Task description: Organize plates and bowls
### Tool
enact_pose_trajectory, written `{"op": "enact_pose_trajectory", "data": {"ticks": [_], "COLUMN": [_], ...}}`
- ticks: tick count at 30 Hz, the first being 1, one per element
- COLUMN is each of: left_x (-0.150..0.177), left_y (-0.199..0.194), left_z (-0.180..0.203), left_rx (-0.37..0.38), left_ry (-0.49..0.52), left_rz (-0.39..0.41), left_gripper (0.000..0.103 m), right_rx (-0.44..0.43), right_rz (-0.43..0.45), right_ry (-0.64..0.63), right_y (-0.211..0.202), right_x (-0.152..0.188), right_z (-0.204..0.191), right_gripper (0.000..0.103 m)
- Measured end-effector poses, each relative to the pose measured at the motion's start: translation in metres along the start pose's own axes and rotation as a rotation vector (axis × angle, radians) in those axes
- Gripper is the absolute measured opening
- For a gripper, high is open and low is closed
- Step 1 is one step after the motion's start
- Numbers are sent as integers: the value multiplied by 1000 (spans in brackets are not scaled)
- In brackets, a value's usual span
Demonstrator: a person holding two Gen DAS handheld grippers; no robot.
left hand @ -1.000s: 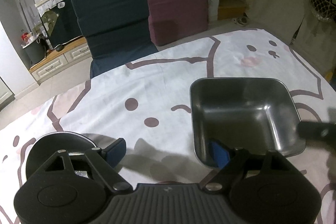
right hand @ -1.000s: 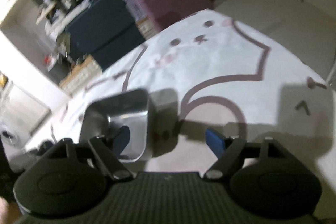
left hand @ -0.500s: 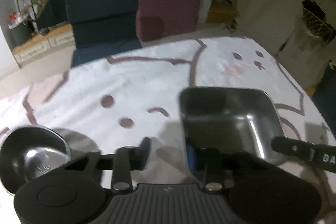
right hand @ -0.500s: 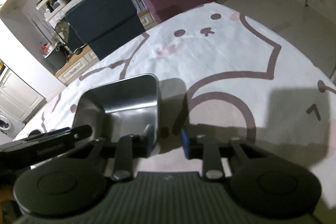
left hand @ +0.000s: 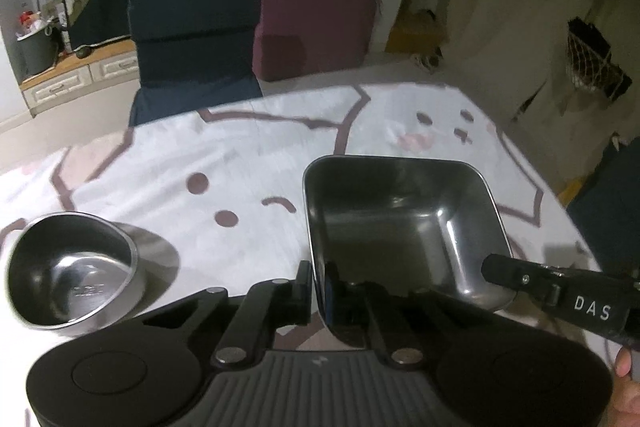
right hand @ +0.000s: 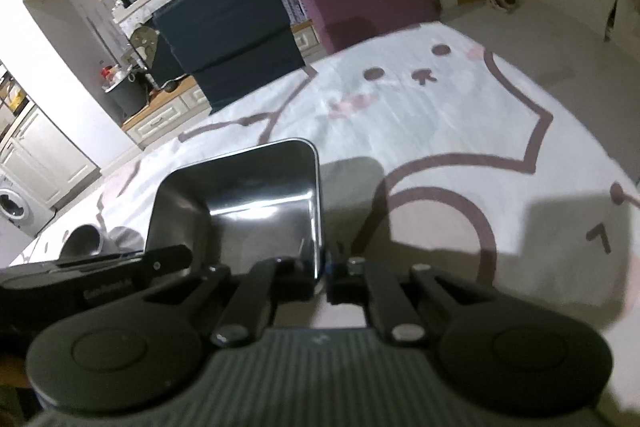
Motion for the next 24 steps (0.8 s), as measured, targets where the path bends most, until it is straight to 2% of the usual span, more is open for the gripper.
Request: {"op": "enact_pose_trajectory", "data": {"ticks": [5,11,24], "left_x": [5,26,110], "left_y": [-47,-108,-228], "left_z": [-6,-10,-48], "left_rx": [0,-35,-109], "left_ry": [-32,-42,-133], "left_rz": [63,123,227], "left_gripper": [7,7,7], "right_rx": [-38,-92,-244], "right_rz": [35,77,92], "right_ry": [-28,-82,-175], "right_y": [-28,-70,-141], "right_x": [3,16,78], "right_z": [-13,-38,-99], "right_gripper": [5,5,6]}}
Point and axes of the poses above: each gripper's, at about its wrist camera, not at the fingertips, and y roughly the way its jaws point, z to its right, x to its underside, the point moved 1 cm from there along y, roughly the way its jaws point, and after that the axes turned 5 degrees about -z, right-handed, at the moved point
